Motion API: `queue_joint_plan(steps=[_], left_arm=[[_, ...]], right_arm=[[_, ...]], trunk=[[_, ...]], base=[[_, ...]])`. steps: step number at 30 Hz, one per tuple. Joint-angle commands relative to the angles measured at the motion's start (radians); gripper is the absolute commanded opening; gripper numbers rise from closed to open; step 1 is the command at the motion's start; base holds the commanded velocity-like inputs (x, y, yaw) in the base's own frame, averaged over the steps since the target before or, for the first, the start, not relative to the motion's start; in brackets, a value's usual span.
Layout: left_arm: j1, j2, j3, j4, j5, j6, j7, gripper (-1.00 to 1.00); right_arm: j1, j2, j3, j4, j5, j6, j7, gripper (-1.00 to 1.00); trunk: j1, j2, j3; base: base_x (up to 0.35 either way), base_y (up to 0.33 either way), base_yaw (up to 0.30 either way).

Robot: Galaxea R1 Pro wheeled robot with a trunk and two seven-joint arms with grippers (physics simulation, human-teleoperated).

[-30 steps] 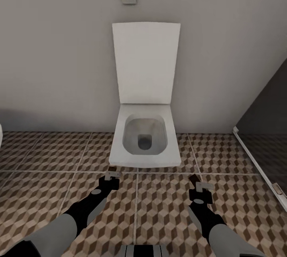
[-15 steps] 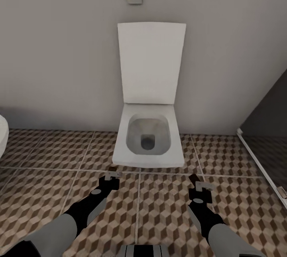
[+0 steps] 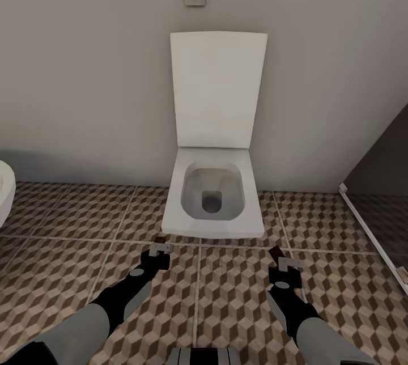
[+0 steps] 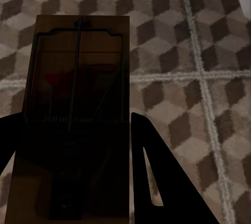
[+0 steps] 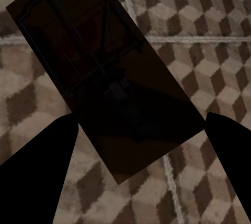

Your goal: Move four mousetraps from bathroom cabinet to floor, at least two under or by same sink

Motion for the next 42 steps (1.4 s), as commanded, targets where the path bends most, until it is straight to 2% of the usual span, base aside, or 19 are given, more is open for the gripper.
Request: queue_joint_plan(steps=[1, 14, 19, 22, 26, 29, 33, 42], left_arm=[[-0.001, 0.001, -0.008, -0.001, 0.006, -0.003, 0.007, -1.00], [-0.001, 0.000, -0.009, 0.003, 0.004, -0.003, 0.006, -1.00], [-0.001, 0.003, -0.011, 0.038, 0.006, -0.003, 0.002, -1.00], [-0.001, 0.007, -0.012, 0.114, 0.005, -0.003, -0.036, -1.00], [-0.001, 0.014, -0.013, 0.153, 0.003, -0.007, -0.100, -1.00], [-0.001, 0.016, -0.013, 0.163, 0.003, -0.022, -0.123, -1.00], [-0.001, 0.016, -0.013, 0.168, 0.003, -0.078, -0.134, -1.00], [-0.001, 0.016, -0.014, 0.172, 0.005, -0.115, -0.113, -1.00]], right_arm=[[-0.001, 0.001, -0.009, 0.000, 0.008, -0.004, 0.007, -1.00], [-0.001, -0.002, -0.009, -0.001, 0.008, -0.005, 0.012, -1.00], [0.000, -0.006, -0.007, 0.003, 0.018, -0.004, 0.012, -1.00], [0.000, -0.008, -0.008, 0.010, 0.023, -0.004, 0.012, -1.00], [-0.001, -0.009, -0.008, 0.013, 0.025, -0.003, 0.015, -1.00], [-0.001, -0.009, -0.008, 0.013, 0.025, -0.003, 0.016, -1.00], [-0.001, -0.010, -0.008, 0.014, 0.026, -0.004, 0.016, -1.00], [-0.001, -0.011, -0.008, 0.014, 0.027, -0.003, 0.017, -1.00]], trunk=[[0.000, 0.000, -0.001], [0.000, 0.000, -0.001], [0.000, 0.000, -0.001], [0.000, 0.000, -0.001], [0.000, 0.000, -0.001], [0.000, 0.000, -0.001], [0.000, 0.000, -0.001], [0.000, 0.000, -0.001]], base=[[0.000, 0.000, 0.001], [0.000, 0.000, 0.000], [0.000, 0.000, 0.000], [0.000, 0.000, 0.000], [0.000, 0.000, 0.000], [0.000, 0.000, 0.000], [0.000, 0.000, 0.000], [0.083, 0.000, 0.000]])
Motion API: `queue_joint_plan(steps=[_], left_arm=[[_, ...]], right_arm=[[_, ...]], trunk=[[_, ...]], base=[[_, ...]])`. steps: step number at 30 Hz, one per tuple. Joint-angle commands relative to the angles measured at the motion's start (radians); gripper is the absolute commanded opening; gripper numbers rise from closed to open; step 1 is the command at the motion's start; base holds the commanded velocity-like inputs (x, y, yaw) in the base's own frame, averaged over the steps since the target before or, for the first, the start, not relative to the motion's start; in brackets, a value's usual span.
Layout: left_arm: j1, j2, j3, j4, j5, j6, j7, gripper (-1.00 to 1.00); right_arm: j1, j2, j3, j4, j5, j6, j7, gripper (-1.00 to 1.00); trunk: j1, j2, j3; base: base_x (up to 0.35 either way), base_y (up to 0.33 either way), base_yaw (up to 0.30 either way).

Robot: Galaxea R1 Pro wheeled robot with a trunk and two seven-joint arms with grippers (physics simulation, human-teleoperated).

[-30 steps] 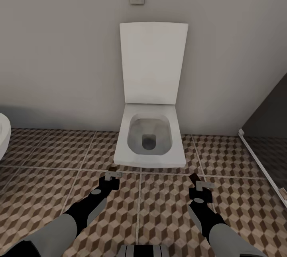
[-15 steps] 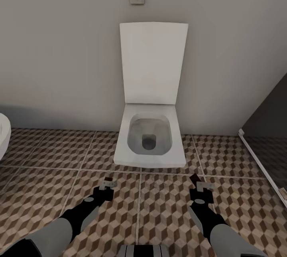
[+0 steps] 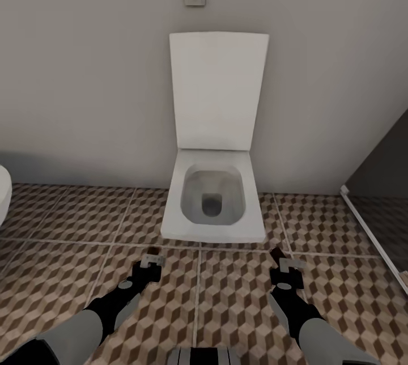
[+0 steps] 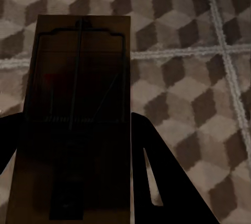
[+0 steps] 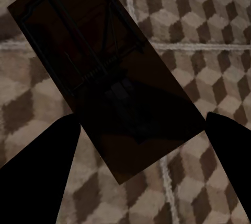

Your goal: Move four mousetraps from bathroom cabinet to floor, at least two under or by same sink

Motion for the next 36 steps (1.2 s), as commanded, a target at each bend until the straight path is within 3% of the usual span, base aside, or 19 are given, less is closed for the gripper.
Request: queue_joint_plan(steps=[1, 19, 25, 32, 36], left_arm=[[-0.001, 0.001, -0.008, 0.000, 0.006, -0.004, 0.005, -1.00], [-0.001, -0.009, -0.009, 0.000, 0.007, -0.003, 0.012, -1.00], [-0.001, -0.023, -0.008, -0.001, 0.007, -0.002, 0.070, -1.00], [-0.001, -0.091, -0.004, -0.005, 0.008, -0.002, 0.144, -1.00], [-0.001, -0.107, -0.005, -0.008, 0.009, -0.005, 0.192, -1.00]], right_arm=[[-0.001, 0.001, -0.008, 0.001, 0.010, -0.002, 0.000, -1.00], [0.000, -0.001, -0.009, 0.001, 0.005, -0.002, 0.006, -1.00], [-0.001, -0.002, -0.012, 0.001, 0.003, -0.001, 0.031, -1.00], [-0.001, -0.004, -0.018, 0.001, 0.004, 0.000, 0.037, -1.00], [-0.001, -0.016, -0.021, 0.001, 0.001, 0.001, 0.038, -1.00]], trunk=[[0.000, 0.000, -0.001], [0.000, 0.000, -0.001], [0.000, 0.000, -0.001], [0.000, 0.000, -0.001], [0.000, 0.000, -0.001]], base=[[0.260, 0.000, 0.000], [0.073, 0.000, 0.000], [0.000, 0.000, 0.000], [0.000, 0.000, 0.000], [0.000, 0.000, 0.000]])
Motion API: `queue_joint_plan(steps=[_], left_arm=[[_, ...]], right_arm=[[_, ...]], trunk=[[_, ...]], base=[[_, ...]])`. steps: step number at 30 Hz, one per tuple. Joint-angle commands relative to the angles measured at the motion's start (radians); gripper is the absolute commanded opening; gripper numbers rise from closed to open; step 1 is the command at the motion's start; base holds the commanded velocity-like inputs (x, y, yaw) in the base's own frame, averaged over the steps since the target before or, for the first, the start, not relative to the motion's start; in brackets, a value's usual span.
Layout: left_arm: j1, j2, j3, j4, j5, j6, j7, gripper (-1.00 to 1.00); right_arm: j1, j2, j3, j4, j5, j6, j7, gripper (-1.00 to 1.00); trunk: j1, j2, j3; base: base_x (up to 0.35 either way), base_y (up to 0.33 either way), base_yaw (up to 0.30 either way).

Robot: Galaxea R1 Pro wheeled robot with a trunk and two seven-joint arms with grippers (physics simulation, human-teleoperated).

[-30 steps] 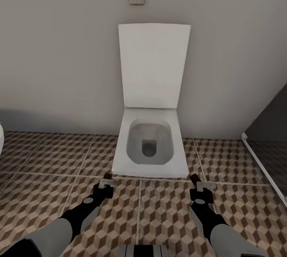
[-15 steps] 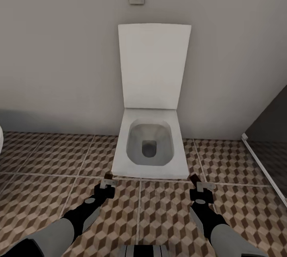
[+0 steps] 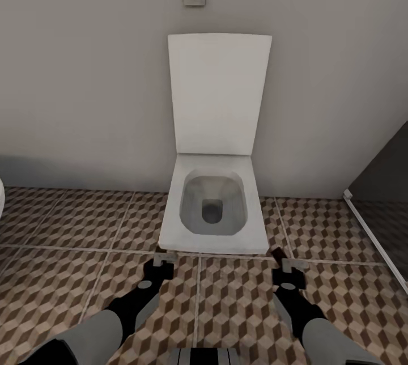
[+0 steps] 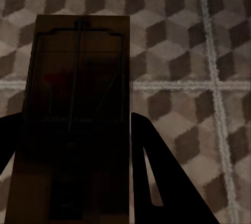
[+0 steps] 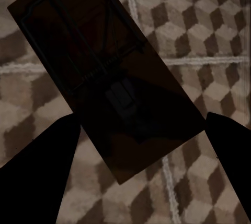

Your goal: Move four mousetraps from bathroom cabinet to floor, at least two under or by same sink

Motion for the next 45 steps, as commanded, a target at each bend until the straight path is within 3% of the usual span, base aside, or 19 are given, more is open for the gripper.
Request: queue_joint_plan(steps=[1, 6, 21, 32, 45], left_arm=[[-0.001, -0.003, -0.009, 0.000, 0.005, -0.005, 0.025, -1.00], [-0.001, -0.005, -0.010, -0.001, 0.005, -0.008, 0.050, -1.00], [-0.001, -0.001, -0.010, -0.001, 0.004, -0.010, 0.045, -1.00], [-0.001, 0.000, -0.011, -0.002, 0.002, -0.012, 0.056, -1.00], [-0.001, 0.000, -0.011, -0.002, 0.002, -0.012, 0.058, -1.00]], right_arm=[[-0.001, -0.003, -0.009, 0.001, 0.010, -0.002, 0.000, -1.00], [0.000, -0.008, -0.009, 0.001, 0.008, -0.002, 0.000, -1.00], [-0.001, -0.008, -0.008, 0.001, 0.008, -0.001, 0.000, -1.00], [-0.001, -0.008, -0.007, 0.001, 0.006, -0.002, 0.000, -1.00], [-0.001, -0.009, -0.008, 0.001, 0.005, -0.002, 0.002, -1.00]], trunk=[[0.000, 0.000, -0.001], [0.000, 0.000, -0.001], [0.007, -0.004, -0.059], [0.007, -0.004, -0.059], [0.012, -0.007, -0.109]], base=[[0.000, 0.000, 0.000], [0.000, 0.000, 0.000], [0.000, 0.000, 0.000], [0.000, 0.000, 0.000], [0.000, 0.000, 0.000]])
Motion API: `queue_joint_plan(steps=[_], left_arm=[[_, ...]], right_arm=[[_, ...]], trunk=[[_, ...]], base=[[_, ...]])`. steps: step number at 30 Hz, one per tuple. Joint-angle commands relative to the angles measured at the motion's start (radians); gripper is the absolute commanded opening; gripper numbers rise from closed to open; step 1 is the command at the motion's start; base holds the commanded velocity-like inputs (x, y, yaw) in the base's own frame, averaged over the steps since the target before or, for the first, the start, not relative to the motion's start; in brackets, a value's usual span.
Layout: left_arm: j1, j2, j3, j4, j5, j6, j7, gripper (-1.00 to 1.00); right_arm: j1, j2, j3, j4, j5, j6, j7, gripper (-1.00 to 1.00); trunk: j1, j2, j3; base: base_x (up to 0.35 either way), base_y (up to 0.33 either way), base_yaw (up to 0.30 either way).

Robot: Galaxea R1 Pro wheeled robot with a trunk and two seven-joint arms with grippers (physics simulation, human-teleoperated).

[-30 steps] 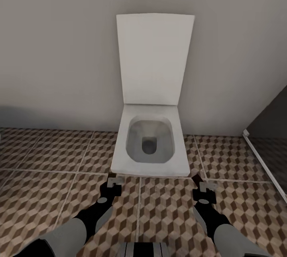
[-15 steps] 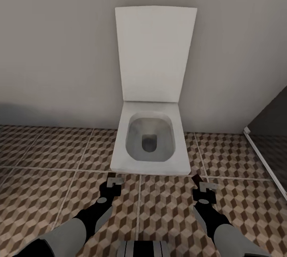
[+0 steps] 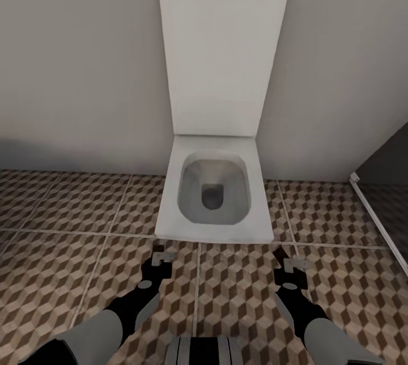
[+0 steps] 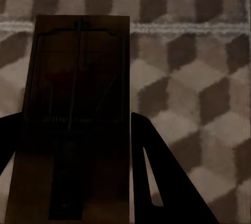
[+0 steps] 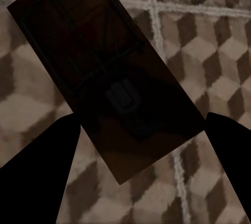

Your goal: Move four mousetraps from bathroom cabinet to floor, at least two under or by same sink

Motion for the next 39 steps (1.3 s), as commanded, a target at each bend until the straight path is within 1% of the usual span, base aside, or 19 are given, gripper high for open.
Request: queue_joint_plan(steps=[1, 32, 39], left_arm=[[-0.001, 0.001, -0.009, 0.000, 0.005, -0.003, 0.005, -1.00], [-0.001, 0.003, -0.006, 0.003, 0.007, 0.000, -0.006, -1.00], [-0.001, 0.003, -0.006, 0.003, 0.007, 0.001, -0.006, -1.00]], right_arm=[[-0.001, 0.001, -0.008, 0.001, 0.010, -0.002, 0.000, -1.00], [0.000, 0.003, -0.003, 0.001, 0.012, -0.003, 0.001, -1.00], [-0.001, 0.003, -0.003, 0.001, 0.012, -0.003, 0.001, -1.00]], trunk=[[0.000, -0.001, -0.005], [0.014, -0.008, -0.124], [0.014, -0.008, -0.124]], base=[[0.000, 0.000, 0.000], [0.000, 0.000, 0.000], [0.000, 0.000, 0.000]])
